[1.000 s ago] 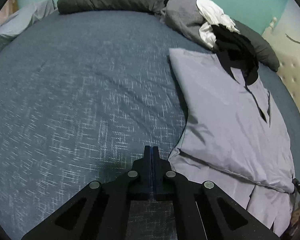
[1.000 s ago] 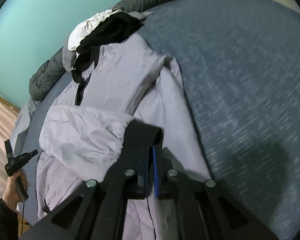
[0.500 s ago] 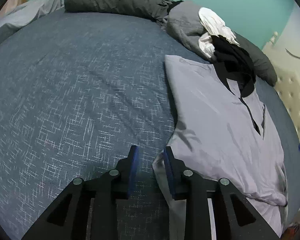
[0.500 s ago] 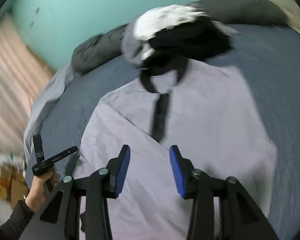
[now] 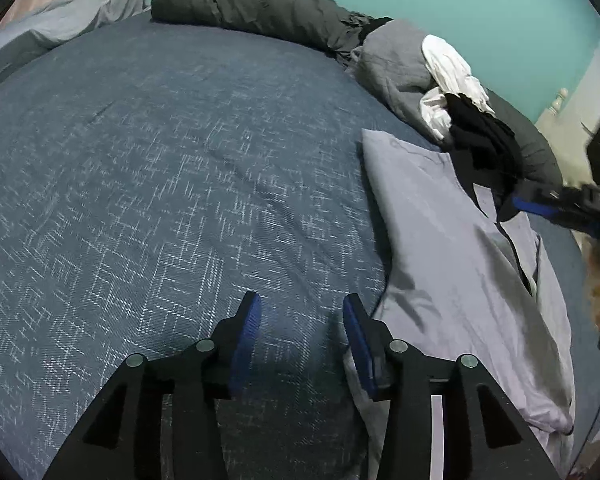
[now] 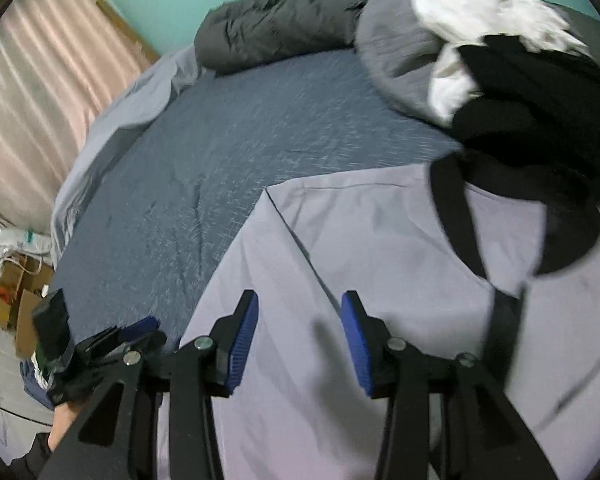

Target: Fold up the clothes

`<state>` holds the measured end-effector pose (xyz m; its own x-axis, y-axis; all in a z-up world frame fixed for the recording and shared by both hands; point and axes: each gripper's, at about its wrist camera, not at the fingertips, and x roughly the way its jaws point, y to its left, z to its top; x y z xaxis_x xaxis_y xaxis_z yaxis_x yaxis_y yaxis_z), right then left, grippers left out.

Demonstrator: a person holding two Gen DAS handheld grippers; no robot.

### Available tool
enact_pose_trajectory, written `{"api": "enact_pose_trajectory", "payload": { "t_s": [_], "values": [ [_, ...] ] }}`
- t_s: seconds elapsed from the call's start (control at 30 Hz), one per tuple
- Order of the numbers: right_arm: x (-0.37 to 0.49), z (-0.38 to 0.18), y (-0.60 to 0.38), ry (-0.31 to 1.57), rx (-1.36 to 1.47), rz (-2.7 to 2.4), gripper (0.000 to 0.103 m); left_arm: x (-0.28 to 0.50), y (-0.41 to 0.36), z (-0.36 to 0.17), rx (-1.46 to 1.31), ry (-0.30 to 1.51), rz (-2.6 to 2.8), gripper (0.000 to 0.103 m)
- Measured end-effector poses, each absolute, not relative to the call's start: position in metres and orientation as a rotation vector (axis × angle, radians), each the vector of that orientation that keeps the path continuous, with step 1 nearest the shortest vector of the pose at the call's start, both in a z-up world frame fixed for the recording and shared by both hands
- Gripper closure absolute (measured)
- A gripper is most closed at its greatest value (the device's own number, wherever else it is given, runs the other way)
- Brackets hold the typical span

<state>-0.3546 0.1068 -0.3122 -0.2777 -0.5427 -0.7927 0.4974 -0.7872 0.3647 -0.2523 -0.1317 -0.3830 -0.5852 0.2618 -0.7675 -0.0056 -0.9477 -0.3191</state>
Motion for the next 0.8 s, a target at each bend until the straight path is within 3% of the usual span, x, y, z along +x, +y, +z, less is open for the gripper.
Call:
{"api": "enact_pose_trajectory", "payload": {
  "t_s": [0.43, 0.5, 0.57, 0.8],
  "values": [
    [-0.406, -0.363, 0.030, 0.086, 1.427, -1.996, 0.061, -0.259, -0.143, -0.383, -1.334, -0.481, 2.622, 0.054],
    [-0.405, -0.368, 0.033, 0.054, 1.418, -1.971, 0.090, -0.260, -0.143, -0.385, -1.340, -0.492, 2.615, 0.054],
    [-0.403, -0.369, 0.038, 0.032, 1.399, -1.963, 0.100, -0.261, -0.141, -0.386, -1.341, -0.493, 2.606, 0.053],
    [-0.404, -0.363, 0.077, 0.008, 1.390, -2.063, 0.102, -0.260, -0.136, -0.386, -1.339, -0.475, 2.594, 0.053]
  ]
}}
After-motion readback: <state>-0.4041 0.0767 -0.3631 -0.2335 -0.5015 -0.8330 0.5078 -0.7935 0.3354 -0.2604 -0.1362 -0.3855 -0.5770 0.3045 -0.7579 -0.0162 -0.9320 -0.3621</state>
